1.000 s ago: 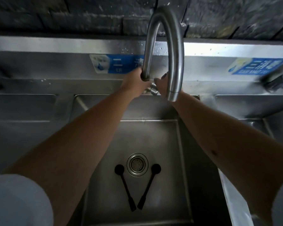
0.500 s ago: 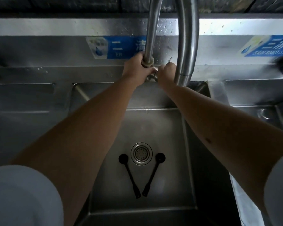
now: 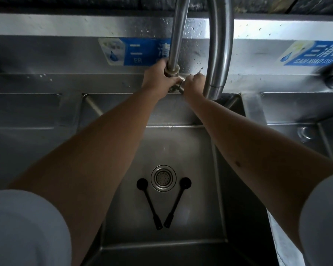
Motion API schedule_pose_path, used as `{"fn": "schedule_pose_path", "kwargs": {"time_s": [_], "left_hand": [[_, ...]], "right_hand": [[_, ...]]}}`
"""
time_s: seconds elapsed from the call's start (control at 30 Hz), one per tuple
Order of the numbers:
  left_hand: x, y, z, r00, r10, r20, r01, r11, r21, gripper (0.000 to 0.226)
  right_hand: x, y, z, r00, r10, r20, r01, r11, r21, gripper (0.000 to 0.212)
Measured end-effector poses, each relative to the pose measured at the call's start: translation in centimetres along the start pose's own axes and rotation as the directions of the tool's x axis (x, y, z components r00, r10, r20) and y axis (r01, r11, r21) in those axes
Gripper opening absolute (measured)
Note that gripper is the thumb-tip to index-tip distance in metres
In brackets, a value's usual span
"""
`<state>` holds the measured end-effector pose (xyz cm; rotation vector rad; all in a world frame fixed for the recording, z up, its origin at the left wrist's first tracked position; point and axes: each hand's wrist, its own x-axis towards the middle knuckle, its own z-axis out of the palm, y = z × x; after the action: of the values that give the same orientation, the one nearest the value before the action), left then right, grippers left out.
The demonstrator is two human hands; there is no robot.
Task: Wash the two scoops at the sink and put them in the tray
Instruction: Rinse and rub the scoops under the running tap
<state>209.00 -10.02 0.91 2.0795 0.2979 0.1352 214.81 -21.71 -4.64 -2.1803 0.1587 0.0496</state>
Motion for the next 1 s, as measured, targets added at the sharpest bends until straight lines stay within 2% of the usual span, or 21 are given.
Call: {"fn": "schedule_pose_path", "kwargs": {"time_s": [0.1, 0.2, 0.3, 0.4, 0.5, 0.6, 0.67, 0.73, 0.87, 1.0], "left_hand": [[-0.2, 0.3, 0.0, 1.000, -0.020, 0.001, 0.020, 1.000, 0.005, 0.047], [-0.6, 0.7, 0.0, 0.999, -0.052, -0.015, 0.053, 0.998, 0.015, 0.043], [-1.7, 0.6, 0.6, 0.989, -0.133, -0.070, 0.136, 0.990, 0.035, 0.046], [-4.7, -0.5, 1.9, 0.974, -0.166, -0.156, 0.173, 0.984, 0.030, 0.053], [-9.6, -2.7, 3.9, 0.963, -0.174, -0.204, 0.181, 0.983, 0.017, 0.053], [-15.4, -6.4, 6.5, 0.938, -0.343, -0.053, 0.340, 0.938, -0.066, 0.042], [-19.3, -9.3, 8.3, 0.878, -0.473, 0.077, 0.479, 0.873, -0.095, 0.037], [-22.7, -12.1, 10.0, 0.822, -0.542, 0.173, 0.553, 0.833, -0.017, 0.031], [-27.4, -16.5, 13.1, 0.737, -0.603, 0.307, 0.584, 0.796, 0.160, 0.021], [-29.5, -19.3, 15.1, 0.734, -0.589, 0.338, 0.548, 0.808, 0.216, 0.022]], "right_hand": [[0.1, -0.7, 0.0, 0.996, 0.093, -0.001, -0.093, 0.995, 0.026, 0.025], [-0.2, -0.6, -0.5, 0.983, 0.143, 0.117, -0.154, 0.984, 0.090, 0.029], [-2.6, -0.4, -1.8, 0.968, 0.141, 0.208, -0.144, 0.990, 0.001, 0.034], [-6.6, 0.3, -3.6, 0.975, 0.126, 0.183, -0.119, 0.992, -0.045, 0.044], [-11.5, 3.6, -4.3, 0.966, 0.186, 0.178, -0.183, 0.983, -0.033, 0.045], [-16.9, 9.1, -4.3, 0.893, 0.357, 0.274, -0.370, 0.929, -0.002, 0.023], [-20.0, 13.0, -3.9, 0.846, 0.425, 0.322, -0.412, 0.904, -0.112, 0.014], [-22.6, 16.5, -3.3, 0.810, 0.481, 0.336, -0.425, 0.876, -0.229, 0.015], [-26.5, 22.1, -1.0, 0.731, 0.614, 0.298, -0.559, 0.789, -0.255, 0.017], [-28.1, 25.8, 2.0, 0.665, 0.674, 0.323, -0.633, 0.737, -0.235, 0.028]]}}
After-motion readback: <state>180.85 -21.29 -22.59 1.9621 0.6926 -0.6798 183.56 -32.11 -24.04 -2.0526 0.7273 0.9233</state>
